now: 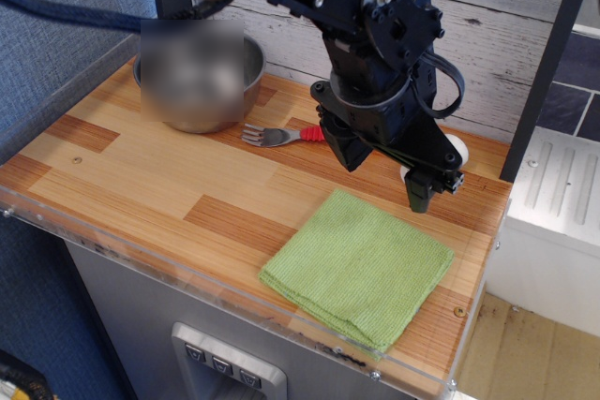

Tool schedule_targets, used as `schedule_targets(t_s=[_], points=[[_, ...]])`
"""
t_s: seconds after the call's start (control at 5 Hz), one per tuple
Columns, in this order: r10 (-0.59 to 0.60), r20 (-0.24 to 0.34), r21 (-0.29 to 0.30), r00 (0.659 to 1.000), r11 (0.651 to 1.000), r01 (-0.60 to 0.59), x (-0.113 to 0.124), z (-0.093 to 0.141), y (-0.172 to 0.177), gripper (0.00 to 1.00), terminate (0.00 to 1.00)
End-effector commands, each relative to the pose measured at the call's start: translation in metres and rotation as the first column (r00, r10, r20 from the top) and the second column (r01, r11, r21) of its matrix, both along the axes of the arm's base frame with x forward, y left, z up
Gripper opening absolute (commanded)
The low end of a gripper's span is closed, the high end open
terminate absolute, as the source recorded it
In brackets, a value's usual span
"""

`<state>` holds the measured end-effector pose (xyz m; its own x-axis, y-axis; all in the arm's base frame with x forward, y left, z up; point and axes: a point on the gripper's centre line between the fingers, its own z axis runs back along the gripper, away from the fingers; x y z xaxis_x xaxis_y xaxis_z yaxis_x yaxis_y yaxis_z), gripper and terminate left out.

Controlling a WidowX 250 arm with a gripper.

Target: Put the napkin to the left hand side of the table under the pot and the fork.

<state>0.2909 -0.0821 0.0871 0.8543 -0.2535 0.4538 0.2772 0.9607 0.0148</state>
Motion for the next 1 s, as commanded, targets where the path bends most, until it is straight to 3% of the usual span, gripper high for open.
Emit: schedule_targets(t_s=[0.0,0.8], points=[[0.0,0.0,0.0,1.0,1.0,0.0,0.0,0.0,0.0,1.0,0.0],[-0.004,-0.109,0.029,0.994,1.0,0.007,-0.018,-0.039,0.003,1.0,0.0]])
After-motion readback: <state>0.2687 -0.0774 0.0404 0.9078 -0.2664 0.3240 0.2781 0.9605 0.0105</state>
